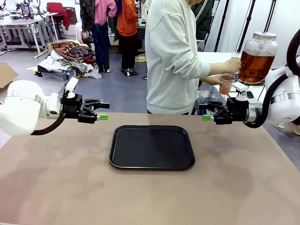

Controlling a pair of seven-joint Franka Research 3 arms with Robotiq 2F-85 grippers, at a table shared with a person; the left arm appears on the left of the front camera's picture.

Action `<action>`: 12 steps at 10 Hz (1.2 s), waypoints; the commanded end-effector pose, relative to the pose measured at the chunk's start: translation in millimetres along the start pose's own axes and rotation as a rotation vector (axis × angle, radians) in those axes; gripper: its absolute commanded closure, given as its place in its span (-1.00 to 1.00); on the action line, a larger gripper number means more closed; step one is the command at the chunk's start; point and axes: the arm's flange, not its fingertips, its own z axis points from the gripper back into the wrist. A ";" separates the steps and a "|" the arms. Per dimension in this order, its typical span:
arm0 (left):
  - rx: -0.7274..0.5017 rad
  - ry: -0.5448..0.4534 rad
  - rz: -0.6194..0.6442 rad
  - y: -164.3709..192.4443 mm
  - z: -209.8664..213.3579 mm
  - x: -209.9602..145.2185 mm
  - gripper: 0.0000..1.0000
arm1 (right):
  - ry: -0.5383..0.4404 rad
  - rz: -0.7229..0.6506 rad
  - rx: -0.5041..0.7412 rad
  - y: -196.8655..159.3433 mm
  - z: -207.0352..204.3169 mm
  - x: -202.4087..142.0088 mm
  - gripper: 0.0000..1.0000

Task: Pour the drink into the iced cup.
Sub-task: Open the gripper to release the iced cup you were holding.

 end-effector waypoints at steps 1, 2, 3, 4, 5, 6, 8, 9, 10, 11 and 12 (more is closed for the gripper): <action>-0.008 0.008 0.001 1.8 0.2 1.9 -1.00 | 0.003 -0.001 0.002 -0.9 -1.7 2.9 -1.00; -0.008 0.008 0.001 1.8 0.2 1.9 -1.00 | 0.003 -0.001 0.002 -0.9 -1.7 2.9 -1.00; -0.008 0.008 0.001 1.8 0.2 1.9 -1.00 | 0.003 -0.001 0.002 -0.9 -1.7 2.9 -1.00; -0.008 0.008 0.001 1.8 0.2 1.9 -1.00 | 0.003 -0.001 0.002 -0.9 -1.7 2.9 -1.00; -0.008 0.008 0.001 1.8 0.2 1.9 -1.00 | 0.003 -0.001 0.002 -0.9 -1.7 2.9 -1.00; -0.008 0.008 0.001 1.8 0.2 1.9 -1.00 | 0.003 -0.001 0.002 -0.9 -1.7 2.9 -1.00; -0.008 0.008 0.001 1.8 0.2 1.9 -1.00 | 0.003 -0.001 0.002 -0.9 -1.7 2.9 -1.00; -0.008 0.008 0.001 1.8 0.2 1.9 -1.00 | 0.003 -0.001 0.002 -0.9 -1.7 2.9 -1.00; -0.008 0.008 0.001 1.8 0.2 1.9 -1.00 | 0.003 -0.001 0.002 -0.9 -1.7 2.9 -1.00; -0.008 0.008 0.001 1.8 0.2 1.9 -1.00 | 0.003 -0.001 0.002 -0.9 -1.7 2.9 -1.00; -0.008 0.008 0.001 1.8 0.2 1.9 -1.00 | 0.003 -0.001 0.002 -0.9 -1.7 2.9 -1.00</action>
